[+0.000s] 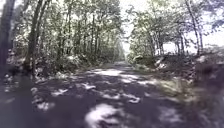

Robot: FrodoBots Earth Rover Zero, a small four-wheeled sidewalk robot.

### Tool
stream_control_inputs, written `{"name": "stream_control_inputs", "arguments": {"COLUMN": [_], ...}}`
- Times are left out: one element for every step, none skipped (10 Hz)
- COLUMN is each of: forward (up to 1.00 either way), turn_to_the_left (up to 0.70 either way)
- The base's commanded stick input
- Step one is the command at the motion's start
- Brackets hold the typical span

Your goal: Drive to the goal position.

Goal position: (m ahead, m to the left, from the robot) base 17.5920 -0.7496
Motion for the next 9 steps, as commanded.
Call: {"name": "stream_control_inputs", "arguments": {"forward": [0.45,0.45,0.45,0.45,0.45,0.45,0.45,0.45,0.45], "turn_to_the_left": [0.00,0.00,0.00,0.00,0.00,0.00,0.00,0.00,0.00]}}
